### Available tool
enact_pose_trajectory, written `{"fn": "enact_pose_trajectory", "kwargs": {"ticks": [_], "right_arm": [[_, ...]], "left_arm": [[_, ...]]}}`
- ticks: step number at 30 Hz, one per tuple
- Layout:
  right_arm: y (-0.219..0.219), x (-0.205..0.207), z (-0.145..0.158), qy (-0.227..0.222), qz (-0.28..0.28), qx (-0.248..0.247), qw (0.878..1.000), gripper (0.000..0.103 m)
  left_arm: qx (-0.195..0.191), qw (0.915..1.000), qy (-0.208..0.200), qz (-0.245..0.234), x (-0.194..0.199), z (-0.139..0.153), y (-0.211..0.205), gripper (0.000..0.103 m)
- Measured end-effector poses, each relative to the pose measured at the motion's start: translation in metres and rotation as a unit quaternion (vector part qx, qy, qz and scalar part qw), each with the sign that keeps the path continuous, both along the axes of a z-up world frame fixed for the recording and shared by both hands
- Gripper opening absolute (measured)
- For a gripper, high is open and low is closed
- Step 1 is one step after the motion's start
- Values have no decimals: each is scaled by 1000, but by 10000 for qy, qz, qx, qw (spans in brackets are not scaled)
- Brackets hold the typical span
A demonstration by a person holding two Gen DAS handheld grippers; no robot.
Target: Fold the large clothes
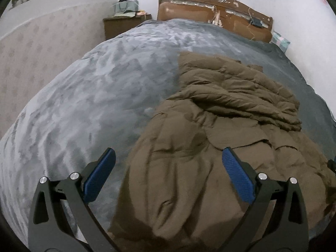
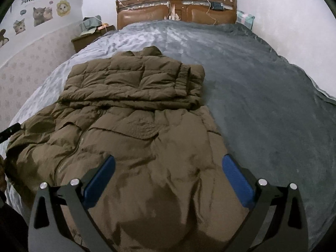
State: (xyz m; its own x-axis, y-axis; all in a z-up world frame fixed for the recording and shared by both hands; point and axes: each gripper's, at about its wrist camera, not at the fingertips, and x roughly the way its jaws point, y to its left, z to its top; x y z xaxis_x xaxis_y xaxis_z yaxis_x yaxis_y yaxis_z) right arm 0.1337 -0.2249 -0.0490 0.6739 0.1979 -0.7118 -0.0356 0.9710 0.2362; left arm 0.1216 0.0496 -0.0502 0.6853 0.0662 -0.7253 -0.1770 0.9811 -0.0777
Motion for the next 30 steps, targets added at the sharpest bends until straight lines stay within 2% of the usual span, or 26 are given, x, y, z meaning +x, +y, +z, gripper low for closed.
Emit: {"fn": "enact_pose_trajectory", "kwargs": {"ticks": [5,7,8,11,14,16,18,21,23,24,25,26,28,30], "right_arm": [[-19,-17,-2,13,-95,173,9998,101],[-30,-22,-6,97,-175,301,9993,101],[-37,-23,-9,166,-233,387,9988,101],[-51,-27,-17,330,-312,751,9961,101],[-58,-27,-35,884,-428,1098,9891,101],[-64,-28,-46,1238,-570,1256,9827,101],[-69,-30,-58,1607,-643,1425,9746,101],[-64,-32,-79,2296,-414,1508,9607,101],[-54,-33,-84,2486,-125,1416,9581,101],[-50,-34,-84,2519,-55,1366,9581,93],[-47,-35,-84,2520,11,1344,9584,81],[-45,-35,-83,2510,58,1373,9582,77],[-42,-36,-80,2423,105,1323,9611,52],[-39,-37,-79,2375,177,1326,9621,42]], "left_arm": [[30,9997,196,-120,-6,-3,3,100],[-168,9990,343,-237,-6,-9,3,100],[-398,9974,504,-330,-7,-13,5,100],[-623,9949,721,-320,-7,-22,7,100],[-912,9895,1072,-326,-9,-34,8,100],[-1055,9825,1475,-426,-10,-44,3,100],[-963,9796,1659,-605,-12,-46,-7,100],[-402,9779,1857,-872,-22,-45,-31,100],[-11,9741,2056,-941,-26,-51,-45,100],[146,9717,2138,-999,-26,-54,-52,100],[223,9697,2210,-1018,-25,-58,-55,100],[231,9686,2262,-1009,-24,-60,-55,100],[163,9677,2313,-986,-23,-63,-54,100],[99,9674,2328,-990,-22,-64,-53,100]]}}
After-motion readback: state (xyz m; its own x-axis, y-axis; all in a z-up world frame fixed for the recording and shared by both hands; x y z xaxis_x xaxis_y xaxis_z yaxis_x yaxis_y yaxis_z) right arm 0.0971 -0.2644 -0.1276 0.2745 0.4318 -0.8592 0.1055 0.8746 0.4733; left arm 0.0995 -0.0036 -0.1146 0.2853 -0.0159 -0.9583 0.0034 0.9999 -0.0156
